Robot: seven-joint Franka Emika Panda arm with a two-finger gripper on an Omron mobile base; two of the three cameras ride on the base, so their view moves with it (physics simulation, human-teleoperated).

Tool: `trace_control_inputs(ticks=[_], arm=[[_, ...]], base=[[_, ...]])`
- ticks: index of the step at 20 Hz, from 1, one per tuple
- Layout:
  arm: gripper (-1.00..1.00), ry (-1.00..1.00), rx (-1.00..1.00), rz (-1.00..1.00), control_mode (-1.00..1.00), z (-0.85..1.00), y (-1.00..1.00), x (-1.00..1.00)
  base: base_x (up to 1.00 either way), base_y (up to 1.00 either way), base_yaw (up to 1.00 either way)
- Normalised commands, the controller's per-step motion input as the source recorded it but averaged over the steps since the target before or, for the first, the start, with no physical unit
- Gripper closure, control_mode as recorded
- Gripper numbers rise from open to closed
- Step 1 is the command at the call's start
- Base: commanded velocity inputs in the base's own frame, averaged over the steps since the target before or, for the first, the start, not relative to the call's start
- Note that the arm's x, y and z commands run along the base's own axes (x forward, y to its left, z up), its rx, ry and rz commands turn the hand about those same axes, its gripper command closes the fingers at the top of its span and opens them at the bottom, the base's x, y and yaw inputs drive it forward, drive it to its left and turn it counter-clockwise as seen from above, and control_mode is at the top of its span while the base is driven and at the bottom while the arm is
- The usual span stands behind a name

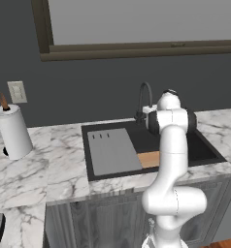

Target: Turn on the sink faucet with hot water and rinse the cutting board for ten seconds, then turn off the faucet. Push the cutting board to reach the water if necessary.

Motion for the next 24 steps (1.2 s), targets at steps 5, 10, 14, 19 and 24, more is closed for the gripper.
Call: trace_control_inputs(ticks=[5, 10, 14, 19, 24], arm=[[-1.00, 0.00, 0.00, 0.00, -1.00, 0.00, 0.00, 0.00], [-1.00, 0.00, 0.00, 0.00, -1.00, 0.00, 0.00, 0.00], [1.00, 0.00, 0.00, 0.00, -1.00, 0.00, 0.00, 0.00], [1.00, 0.00, 0.00, 0.00, -1.00, 0.00, 0.00, 0.00], [1.00, 0.00, 0.00, 0.00, -1.00, 0.00, 0.00, 0.00]], base=[[0.00, 0.00, 0.00], [0.00, 0.00, 0.00], [0.00, 0.00, 0.00], [0.00, 0.00, 0.00], [0.00, 0.00, 0.00]])
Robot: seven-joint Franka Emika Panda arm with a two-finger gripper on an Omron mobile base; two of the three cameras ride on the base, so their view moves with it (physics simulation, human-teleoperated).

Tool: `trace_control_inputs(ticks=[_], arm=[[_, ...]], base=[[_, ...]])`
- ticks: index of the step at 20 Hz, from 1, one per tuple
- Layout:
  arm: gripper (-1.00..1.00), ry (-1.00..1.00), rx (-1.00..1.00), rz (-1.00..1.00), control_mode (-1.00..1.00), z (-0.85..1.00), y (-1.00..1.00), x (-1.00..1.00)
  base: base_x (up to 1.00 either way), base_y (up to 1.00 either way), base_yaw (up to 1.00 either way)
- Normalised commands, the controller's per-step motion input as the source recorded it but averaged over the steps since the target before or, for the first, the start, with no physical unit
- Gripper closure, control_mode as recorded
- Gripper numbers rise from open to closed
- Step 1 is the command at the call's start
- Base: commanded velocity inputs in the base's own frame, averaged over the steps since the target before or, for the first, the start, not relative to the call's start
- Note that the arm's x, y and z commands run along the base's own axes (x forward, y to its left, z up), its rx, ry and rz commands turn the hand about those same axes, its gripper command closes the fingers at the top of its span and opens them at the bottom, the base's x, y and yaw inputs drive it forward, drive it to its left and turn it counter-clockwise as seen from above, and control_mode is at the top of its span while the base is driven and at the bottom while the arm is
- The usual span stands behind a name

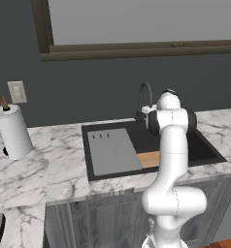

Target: Turn on the sink faucet with hot water and rinse the cutting board for ten seconds, then turn off the faucet. Push the cutting board to reach the water if necessary.

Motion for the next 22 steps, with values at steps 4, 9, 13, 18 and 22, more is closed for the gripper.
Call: trace_control_inputs(ticks=[4, 9, 13, 18, 22], arm=[[1.00, 0.00, 0.00, 0.00, -1.00, 0.00, 0.00, 0.00], [1.00, 0.00, 0.00, 0.00, -1.00, 0.00, 0.00, 0.00], [1.00, 0.00, 0.00, 0.00, -1.00, 0.00, 0.00, 0.00], [1.00, 0.00, 0.00, 0.00, -1.00, 0.00, 0.00, 0.00], [1.00, 0.00, 0.00, 0.00, -1.00, 0.00, 0.00, 0.00]], base=[[0.00, 0.00, 0.00], [0.00, 0.00, 0.00], [0.00, 0.00, 0.00], [0.00, 0.00, 0.00], [0.00, 0.00, 0.00]])
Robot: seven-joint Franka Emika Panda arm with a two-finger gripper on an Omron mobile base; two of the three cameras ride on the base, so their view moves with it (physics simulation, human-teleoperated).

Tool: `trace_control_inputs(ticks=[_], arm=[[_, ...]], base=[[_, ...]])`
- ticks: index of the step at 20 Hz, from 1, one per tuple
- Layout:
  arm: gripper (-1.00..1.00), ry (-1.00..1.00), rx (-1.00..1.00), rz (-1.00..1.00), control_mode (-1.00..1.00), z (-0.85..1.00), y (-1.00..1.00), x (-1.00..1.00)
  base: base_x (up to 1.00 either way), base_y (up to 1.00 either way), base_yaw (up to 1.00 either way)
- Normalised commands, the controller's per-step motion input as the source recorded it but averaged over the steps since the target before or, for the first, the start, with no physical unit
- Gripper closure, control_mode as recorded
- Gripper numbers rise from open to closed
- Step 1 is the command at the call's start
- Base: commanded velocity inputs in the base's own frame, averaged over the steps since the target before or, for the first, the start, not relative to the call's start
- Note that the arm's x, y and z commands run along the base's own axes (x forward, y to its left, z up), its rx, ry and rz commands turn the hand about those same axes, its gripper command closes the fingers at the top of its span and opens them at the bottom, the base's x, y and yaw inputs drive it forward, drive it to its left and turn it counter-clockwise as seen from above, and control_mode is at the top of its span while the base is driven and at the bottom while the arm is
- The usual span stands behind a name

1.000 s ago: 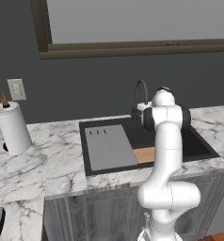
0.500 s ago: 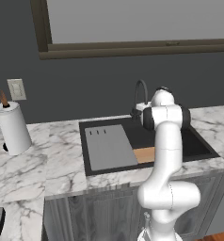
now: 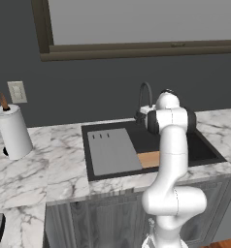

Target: Turn on the sink faucet with hot water and rinse the cutting board for ten seconds, then turn off the faucet. Push the cutting board to reach the water if necessary.

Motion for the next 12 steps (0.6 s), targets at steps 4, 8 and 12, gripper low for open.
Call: trace_control_inputs(ticks=[4, 8, 12], arm=[[1.00, 0.00, 0.00, 0.00, -1.00, 0.00, 0.00, 0.00], [1.00, 0.00, 0.00, 0.00, -1.00, 0.00, -0.03, 0.00], [1.00, 0.00, 0.00, 0.00, -1.00, 0.00, -0.17, 0.00]], base=[[0.00, 0.00, 0.00], [0.00, 0.00, 0.00], [0.00, 0.00, 0.00]])
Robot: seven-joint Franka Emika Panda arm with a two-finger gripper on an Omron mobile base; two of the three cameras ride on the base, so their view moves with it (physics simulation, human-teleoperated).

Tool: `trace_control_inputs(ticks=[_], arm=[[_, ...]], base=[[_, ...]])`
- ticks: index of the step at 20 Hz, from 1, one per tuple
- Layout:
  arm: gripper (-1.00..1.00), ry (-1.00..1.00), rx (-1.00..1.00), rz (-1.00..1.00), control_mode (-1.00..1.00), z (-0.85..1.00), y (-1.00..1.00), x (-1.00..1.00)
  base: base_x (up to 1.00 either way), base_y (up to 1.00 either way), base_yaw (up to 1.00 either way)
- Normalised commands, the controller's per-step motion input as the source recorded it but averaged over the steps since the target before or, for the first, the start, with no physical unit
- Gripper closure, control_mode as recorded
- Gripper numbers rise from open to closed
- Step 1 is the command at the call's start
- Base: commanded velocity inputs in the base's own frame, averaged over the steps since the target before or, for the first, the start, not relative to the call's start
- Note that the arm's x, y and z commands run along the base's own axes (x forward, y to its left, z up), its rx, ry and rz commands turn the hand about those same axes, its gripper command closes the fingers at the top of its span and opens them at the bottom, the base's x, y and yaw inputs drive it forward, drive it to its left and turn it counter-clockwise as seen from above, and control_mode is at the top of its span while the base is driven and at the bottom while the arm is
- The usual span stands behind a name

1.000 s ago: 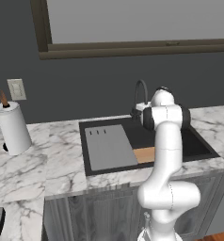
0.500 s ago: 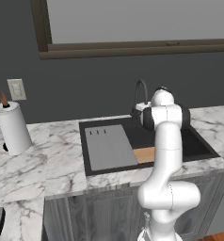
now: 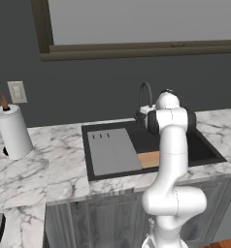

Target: Turn on the sink faucet with hot water and rinse the cutting board for ten seconds, then turn off the faucet. Push the cutting board to reach the water if necessary.

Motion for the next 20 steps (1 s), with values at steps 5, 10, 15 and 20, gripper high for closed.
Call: trace_control_inputs(ticks=[5, 10, 15, 20], arm=[[1.00, 0.00, 0.00, 0.00, -1.00, 0.00, -0.22, 0.00], [1.00, 0.00, 0.00, 0.00, -1.00, 0.00, -0.23, 0.00], [1.00, 0.00, 0.00, 0.00, -1.00, 0.00, -0.28, 0.00], [1.00, 0.00, 0.00, 0.00, -1.00, 0.00, -0.29, 0.00]], base=[[0.00, 0.00, 0.00], [0.00, 0.00, 0.00], [0.00, 0.00, 0.00], [0.00, 0.00, 0.00]])
